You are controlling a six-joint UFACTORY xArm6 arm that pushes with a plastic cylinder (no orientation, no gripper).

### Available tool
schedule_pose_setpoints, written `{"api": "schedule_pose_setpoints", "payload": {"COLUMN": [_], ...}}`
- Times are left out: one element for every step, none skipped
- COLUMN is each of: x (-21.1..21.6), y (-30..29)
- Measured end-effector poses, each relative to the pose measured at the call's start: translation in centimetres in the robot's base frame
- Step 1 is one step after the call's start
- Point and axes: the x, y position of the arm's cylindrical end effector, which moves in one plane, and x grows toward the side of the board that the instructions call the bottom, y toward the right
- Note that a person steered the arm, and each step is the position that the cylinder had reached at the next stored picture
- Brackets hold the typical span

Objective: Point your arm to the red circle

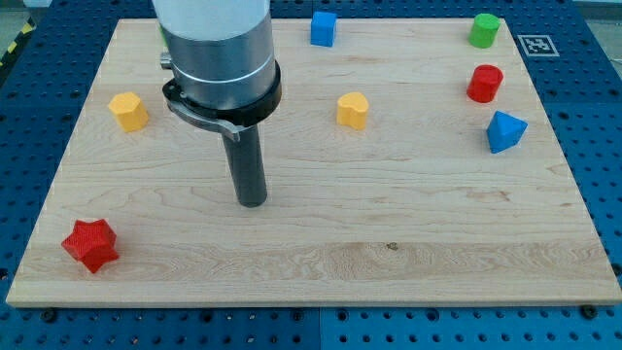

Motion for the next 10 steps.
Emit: {"api": "schedule_pose_setpoints", "payload": {"x": [-1.7,-2.9,-2.7,-1.7,-0.6,-0.2,-2.7,-7.7,-11.6,-13.6], "y": [0.2,4.0,11.9,21.5,31.4,36.6,36.6,36.6,36.8,36.8]}}
